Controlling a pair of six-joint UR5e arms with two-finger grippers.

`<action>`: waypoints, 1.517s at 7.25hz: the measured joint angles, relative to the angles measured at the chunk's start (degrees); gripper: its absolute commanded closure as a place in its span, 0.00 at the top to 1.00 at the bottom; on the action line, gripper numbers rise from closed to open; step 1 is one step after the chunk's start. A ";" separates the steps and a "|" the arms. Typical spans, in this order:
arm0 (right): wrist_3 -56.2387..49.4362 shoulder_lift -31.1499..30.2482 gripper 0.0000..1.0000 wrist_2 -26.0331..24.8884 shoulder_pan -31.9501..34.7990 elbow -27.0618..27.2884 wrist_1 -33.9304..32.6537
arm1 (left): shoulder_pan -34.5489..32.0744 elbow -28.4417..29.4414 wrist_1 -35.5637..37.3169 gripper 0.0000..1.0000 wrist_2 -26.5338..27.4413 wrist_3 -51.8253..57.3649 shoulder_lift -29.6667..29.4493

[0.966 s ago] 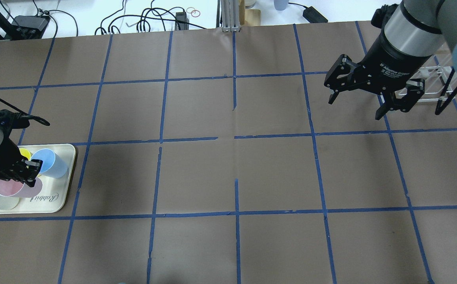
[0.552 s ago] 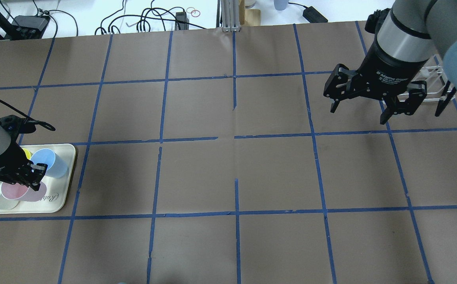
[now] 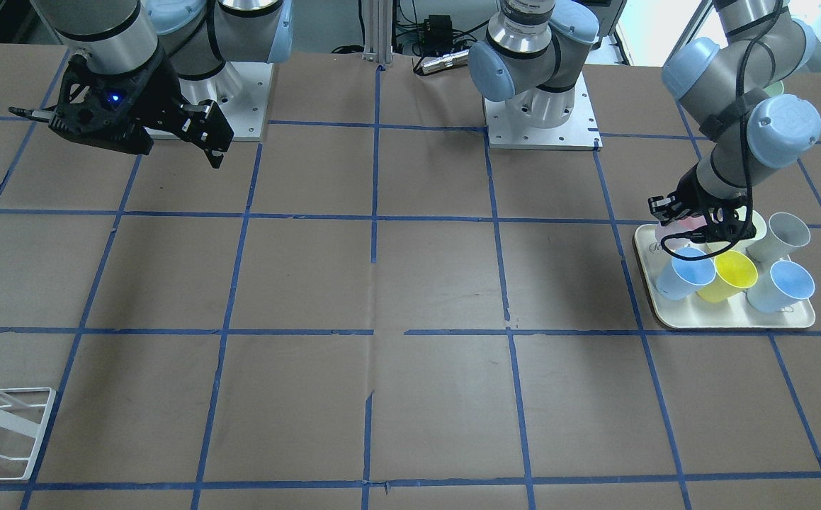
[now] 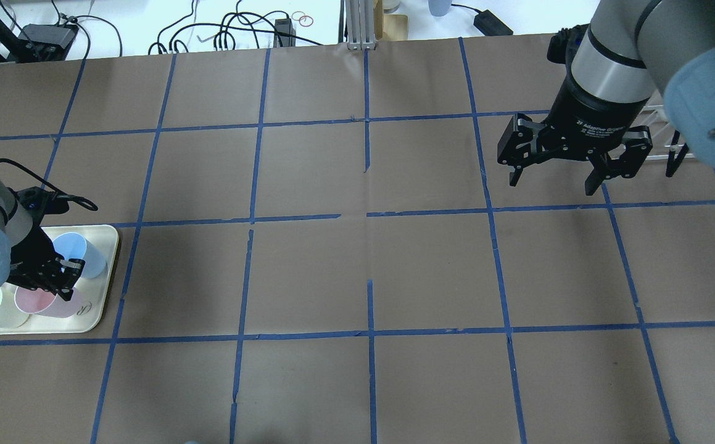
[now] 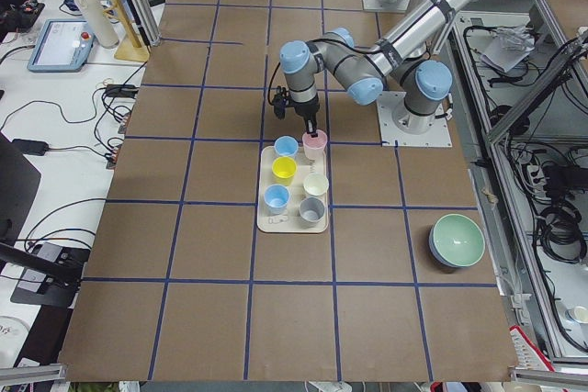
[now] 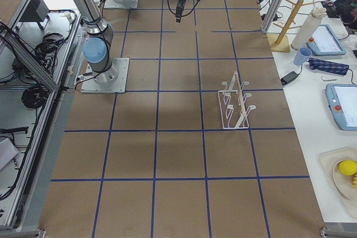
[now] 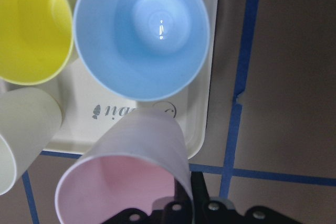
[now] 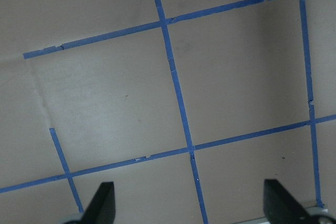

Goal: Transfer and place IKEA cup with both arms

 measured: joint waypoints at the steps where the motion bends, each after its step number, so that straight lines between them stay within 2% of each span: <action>1: -0.13 -0.12 1.00 -0.03 -0.25 -0.06 0.07 | 0.00 0.00 0.74 0.01 -0.05 -0.07 -0.92; 2: -0.15 -0.25 1.00 0.01 -0.44 -0.11 0.22 | 0.00 0.01 1.43 0.46 -0.07 -0.04 -1.68; 3: -0.16 -0.32 1.00 -0.03 -0.60 -0.14 0.41 | 0.00 0.10 1.82 0.99 -0.06 0.08 -2.20; 6: -0.16 -0.49 1.00 0.25 -0.80 -0.22 0.58 | -0.14 0.75 1.94 1.00 -0.31 -0.08 -2.17; 8: -0.15 -0.54 1.00 0.51 -0.84 -0.25 0.59 | -1.29 3.40 -0.33 1.00 -0.49 -0.39 -0.51; 9: -0.13 -0.54 1.00 0.55 -0.85 -0.25 0.55 | -2.75 6.67 -4.43 1.00 -1.03 -2.19 0.42; 11: -0.06 -0.60 1.00 0.39 -0.83 -0.25 0.38 | -8.82 16.32 -17.20 1.00 -3.00 -10.79 1.34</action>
